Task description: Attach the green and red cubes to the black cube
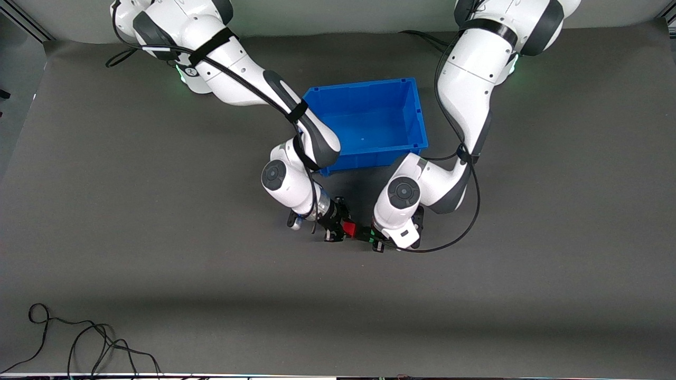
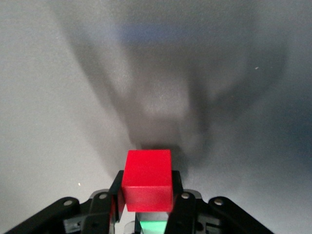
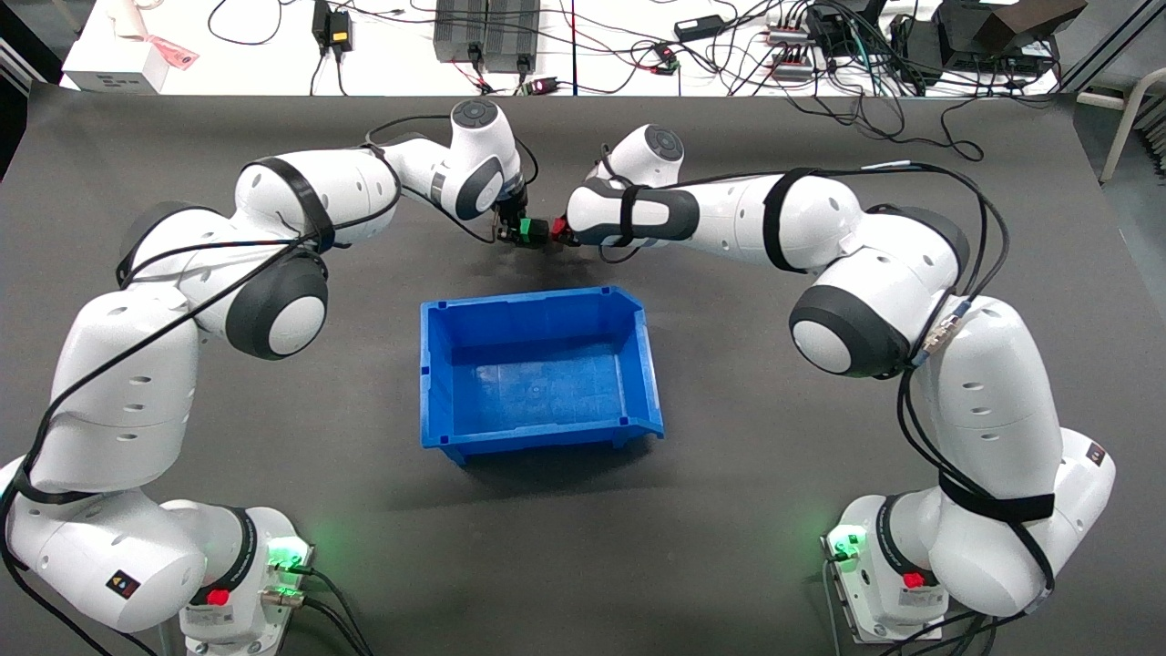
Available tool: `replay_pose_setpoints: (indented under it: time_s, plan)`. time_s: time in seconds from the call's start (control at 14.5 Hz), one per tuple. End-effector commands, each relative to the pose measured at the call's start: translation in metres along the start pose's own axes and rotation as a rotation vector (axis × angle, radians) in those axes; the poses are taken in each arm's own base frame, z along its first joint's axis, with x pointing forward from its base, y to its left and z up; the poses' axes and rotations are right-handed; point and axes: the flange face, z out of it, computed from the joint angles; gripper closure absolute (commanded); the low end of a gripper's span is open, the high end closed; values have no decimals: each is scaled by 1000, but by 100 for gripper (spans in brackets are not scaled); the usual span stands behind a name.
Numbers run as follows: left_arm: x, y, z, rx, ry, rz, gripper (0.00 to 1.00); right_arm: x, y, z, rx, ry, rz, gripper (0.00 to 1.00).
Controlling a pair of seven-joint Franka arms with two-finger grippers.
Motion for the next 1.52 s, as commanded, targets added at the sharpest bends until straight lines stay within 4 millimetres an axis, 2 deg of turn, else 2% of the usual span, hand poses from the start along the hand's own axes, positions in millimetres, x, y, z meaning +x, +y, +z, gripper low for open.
replay_pose_setpoints:
  time_s: [0.0,0.14,0.21,0.28,0.35,0.42,0.55,0.62,0.76,0.97,1.11,1.31,1.45]
  plan:
    - [-10,1,0,1,9,-8,100,-9,-5,11,23,-18,9,86]
    - [-11,1,0,-2,11,-5,100,-10,-6,11,26,-20,6,84]
    - [-10,2,0,-2,13,-5,100,-10,-6,11,26,-20,2,61]
    - [-10,2,0,-3,10,-8,100,-10,-6,12,26,-19,2,31]
    - [-6,4,-2,-4,8,-17,86,-9,-6,13,24,-17,2,6]
    - [-3,8,-7,-13,5,-21,67,-10,-6,12,27,-19,-1,0]
    - [-2,8,-8,-18,7,-23,34,-18,-11,0,42,-30,-18,0]
    - [-1,8,-7,-14,10,-22,3,-25,-16,-10,51,-34,-37,0]
    - [5,11,-11,-13,19,-26,0,-33,-28,-39,41,-7,-87,0]
    - [44,25,-49,12,104,-22,0,-35,-59,-99,-8,103,-167,0]
    - [81,38,-94,11,114,21,0,-35,-70,-135,-38,157,-249,0]
    - [139,38,-175,62,95,183,0,-28,-87,-203,-96,196,-373,0]
    - [170,32,-214,116,78,356,0,-13,-99,-256,-165,221,-493,0]
